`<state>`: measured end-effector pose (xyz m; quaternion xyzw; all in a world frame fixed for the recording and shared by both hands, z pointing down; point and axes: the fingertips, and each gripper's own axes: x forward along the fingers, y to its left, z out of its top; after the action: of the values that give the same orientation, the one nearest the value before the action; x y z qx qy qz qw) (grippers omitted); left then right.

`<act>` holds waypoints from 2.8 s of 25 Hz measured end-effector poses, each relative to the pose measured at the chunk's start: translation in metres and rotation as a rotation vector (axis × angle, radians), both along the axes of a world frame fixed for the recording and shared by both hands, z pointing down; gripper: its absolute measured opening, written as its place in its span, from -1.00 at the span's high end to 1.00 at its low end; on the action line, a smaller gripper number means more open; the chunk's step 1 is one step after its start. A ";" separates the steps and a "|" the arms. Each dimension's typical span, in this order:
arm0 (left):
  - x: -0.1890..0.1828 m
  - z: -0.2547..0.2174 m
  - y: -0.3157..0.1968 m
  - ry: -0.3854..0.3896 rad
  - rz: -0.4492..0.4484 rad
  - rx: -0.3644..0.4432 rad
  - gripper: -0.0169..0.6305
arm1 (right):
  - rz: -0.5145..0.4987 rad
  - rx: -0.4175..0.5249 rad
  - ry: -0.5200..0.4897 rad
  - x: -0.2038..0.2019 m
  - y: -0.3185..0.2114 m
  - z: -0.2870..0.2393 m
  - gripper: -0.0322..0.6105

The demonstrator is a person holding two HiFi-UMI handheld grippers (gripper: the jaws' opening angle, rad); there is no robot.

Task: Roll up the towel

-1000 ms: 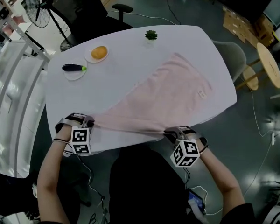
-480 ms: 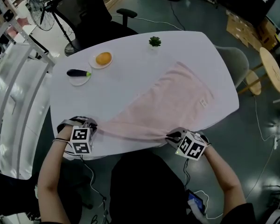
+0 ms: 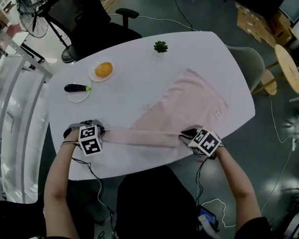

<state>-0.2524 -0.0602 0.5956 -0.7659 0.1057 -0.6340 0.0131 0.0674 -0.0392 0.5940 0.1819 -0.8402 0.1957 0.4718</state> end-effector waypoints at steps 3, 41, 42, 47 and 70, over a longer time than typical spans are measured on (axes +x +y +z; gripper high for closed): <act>0.003 0.010 -0.013 -0.021 0.000 0.011 0.84 | 0.027 -0.005 0.042 0.002 -0.007 0.010 0.68; 0.023 -0.022 -0.003 0.082 0.005 0.121 0.44 | 0.142 0.084 0.010 0.062 0.038 -0.018 0.55; 0.024 -0.032 -0.003 0.088 0.015 0.147 0.38 | 0.140 0.104 0.012 0.064 0.040 -0.024 0.52; 0.066 -0.071 0.023 0.166 0.143 0.212 0.28 | 0.074 0.220 0.039 0.058 0.055 -0.053 0.45; 0.143 0.002 0.018 0.081 0.385 0.230 0.36 | -0.067 0.448 0.290 0.048 0.041 0.003 0.34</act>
<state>-0.1090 -0.0423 0.5971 -0.7904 0.0298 -0.5723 0.2167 0.1155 0.0018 0.5966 0.2800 -0.7917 -0.0390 0.5416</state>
